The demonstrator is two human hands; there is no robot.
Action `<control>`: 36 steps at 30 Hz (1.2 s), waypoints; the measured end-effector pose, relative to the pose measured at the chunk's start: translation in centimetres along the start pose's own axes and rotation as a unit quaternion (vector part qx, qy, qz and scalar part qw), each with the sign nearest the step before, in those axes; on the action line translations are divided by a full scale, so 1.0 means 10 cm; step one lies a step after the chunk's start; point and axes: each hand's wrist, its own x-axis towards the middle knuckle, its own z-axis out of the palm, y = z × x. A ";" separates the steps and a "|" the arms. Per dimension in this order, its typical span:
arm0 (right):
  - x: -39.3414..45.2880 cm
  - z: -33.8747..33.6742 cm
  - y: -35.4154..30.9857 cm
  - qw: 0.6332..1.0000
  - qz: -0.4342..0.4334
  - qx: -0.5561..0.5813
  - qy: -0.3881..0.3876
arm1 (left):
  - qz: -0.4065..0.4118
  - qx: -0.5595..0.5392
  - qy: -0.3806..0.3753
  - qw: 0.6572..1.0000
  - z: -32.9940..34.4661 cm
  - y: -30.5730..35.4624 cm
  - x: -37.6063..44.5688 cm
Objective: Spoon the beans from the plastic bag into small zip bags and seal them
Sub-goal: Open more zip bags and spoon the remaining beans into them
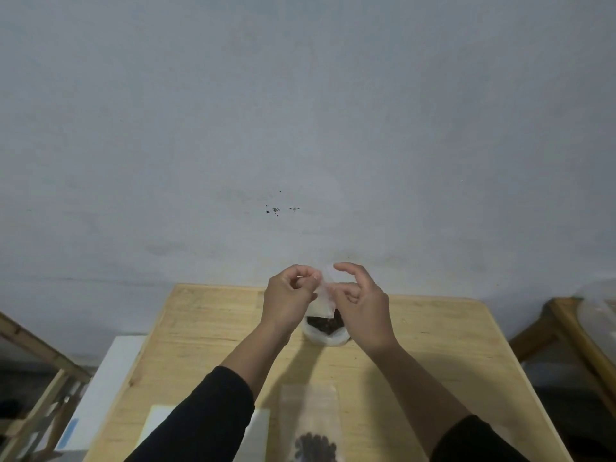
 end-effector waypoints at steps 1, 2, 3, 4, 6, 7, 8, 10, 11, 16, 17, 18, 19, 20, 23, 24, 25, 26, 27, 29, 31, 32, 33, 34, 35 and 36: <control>-0.01 0.02 0.00 1.000 -0.017 -0.025 0.002 | 0.007 0.025 0.006 1.000 0.00 -0.02 0.00; -0.01 0.03 0.01 0.998 -0.032 -0.050 0.004 | 0.015 0.049 0.012 0.999 0.01 -0.04 0.00; 0.00 0.05 0.02 0.996 -0.049 -0.079 0.008 | 0.023 0.072 0.019 0.997 0.02 -0.05 0.00; 0.00 0.07 0.03 0.991 -0.068 -0.111 0.015 | 0.033 0.095 0.026 0.995 0.03 -0.06 0.00; 0.02 0.10 0.05 0.986 -0.073 -0.148 0.016 | 0.054 0.143 0.037 0.988 0.04 -0.06 -0.01; 0.02 0.11 0.04 0.988 -0.064 -0.142 0.012 | 0.061 0.158 0.042 0.985 0.04 -0.05 -0.02; 0.03 0.11 0.04 0.990 -0.054 -0.132 0.011 | 0.066 0.162 0.044 0.984 0.04 -0.04 -0.02; 0.06 0.12 0.03 0.991 -0.053 -0.121 0.017 | 0.069 0.154 0.046 0.985 0.04 -0.02 -0.03; 0.08 0.11 0.03 0.991 -0.055 -0.119 0.021 | 0.068 0.151 0.047 0.985 0.05 -0.01 -0.04; 0.13 0.09 -0.03 0.994 -0.032 -0.095 0.030 | 0.067 0.135 0.039 0.988 0.02 0.02 -0.04; 0.13 0.09 -0.02 0.995 -0.027 -0.095 0.027 | 0.067 0.132 0.034 0.988 0.02 0.01 -0.03; 0.14 0.09 -0.01 0.995 -0.024 -0.097 0.023 | 0.066 0.132 0.030 0.989 0.01 0.00 -0.03; 0.13 0.09 0.00 0.995 -0.023 -0.100 0.019 | 0.064 0.136 0.029 0.988 0.01 -0.01 -0.02; 0.13 0.09 0.02 0.995 -0.022 -0.100 0.015 | 0.063 0.144 0.029 0.987 0.01 -0.02 -0.02; 0.11 0.09 0.04 0.995 -0.017 -0.099 0.005 | 0.075 0.205 0.040 0.975 0.01 -0.04 0.01; 0.10 0.10 0.05 0.995 -0.018 -0.103 0.007 | 0.083 0.227 0.043 0.969 0.01 -0.04 0.01; 0.09 0.11 0.05 0.994 -0.021 -0.107 0.010 | 0.092 0.242 0.043 0.965 0.01 -0.04 0.00; 0.08 0.13 0.06 0.994 -0.022 -0.110 0.014 | 0.100 0.250 0.040 0.962 0.01 -0.04 -0.01; 0.08 0.15 0.06 0.993 -0.021 -0.112 0.017 | 0.106 0.255 0.038 0.960 0.02 -0.04 -0.01; 0.06 0.17 0.06 0.992 -0.014 -0.119 0.030 | 0.114 0.273 0.036 0.955 0.02 -0.05 -0.02; 0.08 0.15 0.09 0.989 -0.001 -0.139 0.059 | 0.127 0.297 0.046 0.945 -0.03 -0.09 0.00; 0.10 0.11 0.11 0.986 0.004 -0.152 0.069 | 0.134 0.308 0.049 0.941 -0.07 -0.11 0.00; 0.11 0.08 0.12 0.984 0.001 -0.163 0.068 | 0.139 0.317 0.046 0.937 -0.10 -0.12 0.00; 0.12 0.06 0.12 0.984 -0.008 -0.170 0.057 | 0.143 0.325 0.037 0.934 -0.12 -0.12 0.00; 0.13 0.06 0.12 0.984 -0.020 -0.171 0.044 | 0.146 0.326 0.027 0.934 -0.12 -0.11 0.00; 0.14 0.07 0.11 0.984 -0.032 -0.171 0.036 | 0.151 0.320 0.021 0.935 -0.11 -0.10 0.01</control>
